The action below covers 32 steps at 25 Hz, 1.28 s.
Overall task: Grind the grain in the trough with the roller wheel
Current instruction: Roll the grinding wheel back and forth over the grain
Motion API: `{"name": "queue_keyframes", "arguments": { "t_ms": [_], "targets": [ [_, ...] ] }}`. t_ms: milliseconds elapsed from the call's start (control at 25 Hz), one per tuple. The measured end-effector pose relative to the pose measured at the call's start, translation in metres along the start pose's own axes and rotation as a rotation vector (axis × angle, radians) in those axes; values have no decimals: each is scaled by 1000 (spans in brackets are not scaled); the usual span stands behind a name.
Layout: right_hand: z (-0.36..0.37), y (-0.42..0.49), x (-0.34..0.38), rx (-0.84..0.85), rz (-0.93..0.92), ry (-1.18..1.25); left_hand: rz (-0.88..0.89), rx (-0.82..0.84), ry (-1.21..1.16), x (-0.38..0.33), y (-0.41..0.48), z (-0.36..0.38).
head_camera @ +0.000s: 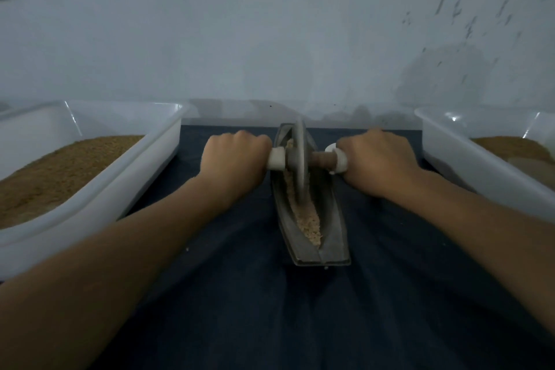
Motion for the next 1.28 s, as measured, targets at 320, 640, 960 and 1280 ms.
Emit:
{"name": "queue_keyframes", "arguments": {
  "t_ms": [320,640,960,1280],
  "targets": [
    [-4,-24,5,-167,-25,-129,10,-37,36,2,-30,-3],
    [-8,-32,2,-161,-67,-52,70,61,-48,6,-18,-12],
    [-1,-8,12,-64,113,-6,-26,71,51,-2,-2,-5],
    [-22,-54,3,-309,-155,-89,136,-60,-73,18,-47,-16]
  ]
}}
Point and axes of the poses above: each hand's wrist, its own y-axis towards the middle knuckle, its own z-axis out of the palm, x = y × z, the point moved 1 cm from there along y, towards the middle knuckle, and after that the axes turned 7 degrees about y, right-handed, at the moved point
